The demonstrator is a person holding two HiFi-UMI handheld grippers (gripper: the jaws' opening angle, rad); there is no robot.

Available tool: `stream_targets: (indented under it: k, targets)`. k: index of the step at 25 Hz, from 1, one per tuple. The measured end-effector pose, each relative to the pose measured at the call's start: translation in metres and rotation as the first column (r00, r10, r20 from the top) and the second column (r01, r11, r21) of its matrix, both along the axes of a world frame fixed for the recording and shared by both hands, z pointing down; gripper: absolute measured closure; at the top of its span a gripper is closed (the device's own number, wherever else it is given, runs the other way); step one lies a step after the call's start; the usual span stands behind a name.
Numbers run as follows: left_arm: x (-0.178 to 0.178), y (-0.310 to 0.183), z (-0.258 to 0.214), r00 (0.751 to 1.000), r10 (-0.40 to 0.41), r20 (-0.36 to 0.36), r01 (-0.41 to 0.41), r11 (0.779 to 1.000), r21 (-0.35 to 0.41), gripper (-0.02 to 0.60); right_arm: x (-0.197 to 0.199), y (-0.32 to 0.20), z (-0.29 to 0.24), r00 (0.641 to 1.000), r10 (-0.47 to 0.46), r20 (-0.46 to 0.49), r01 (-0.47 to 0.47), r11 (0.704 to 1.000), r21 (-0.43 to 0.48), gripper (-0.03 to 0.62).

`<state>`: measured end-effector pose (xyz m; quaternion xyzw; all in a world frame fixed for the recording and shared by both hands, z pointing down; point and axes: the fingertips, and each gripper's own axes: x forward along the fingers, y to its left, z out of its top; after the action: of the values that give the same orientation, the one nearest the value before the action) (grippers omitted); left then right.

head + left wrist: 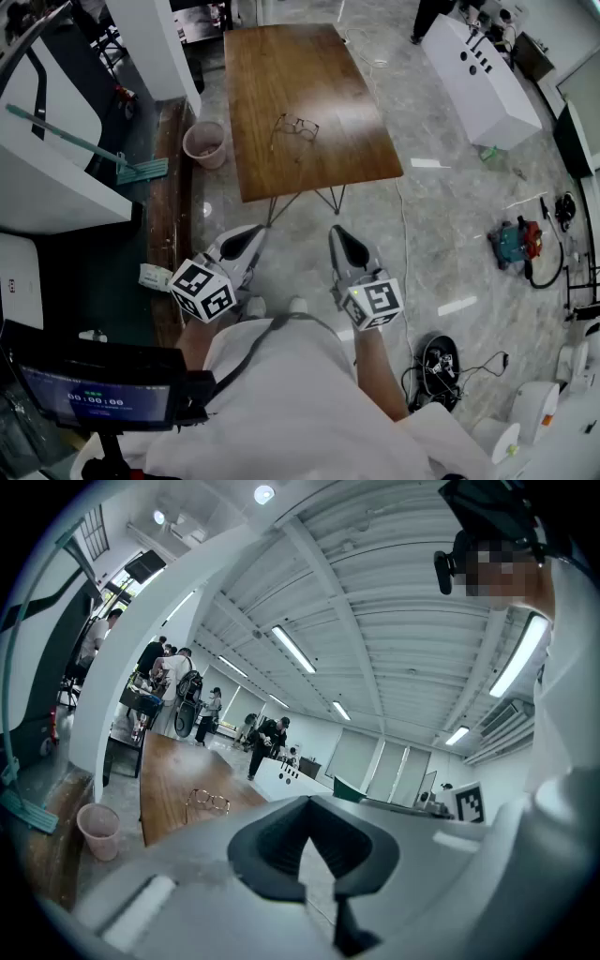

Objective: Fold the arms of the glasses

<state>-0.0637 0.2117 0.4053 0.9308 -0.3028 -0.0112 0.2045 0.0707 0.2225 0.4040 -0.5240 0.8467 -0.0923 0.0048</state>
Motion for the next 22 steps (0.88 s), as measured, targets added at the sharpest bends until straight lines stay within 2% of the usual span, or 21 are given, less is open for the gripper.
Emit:
stream_targets:
  k: [9,22]
  targets:
    - [-0.011,0.002,0.003,1.0,0.023,0.008,-0.023,1.0,0.003,0.578,-0.01,0.005,0.003,1.0,0.012,0.0,-0.012,1.0,0.001,0.586]
    - [-0.053,-0.014,0.004,0.999,0.043,-0.012,-0.043,0.999,0.0,0.577,-0.037,-0.005,0.001,0.998,0.046,0.049,-0.045,0.999,-0.018,0.585]
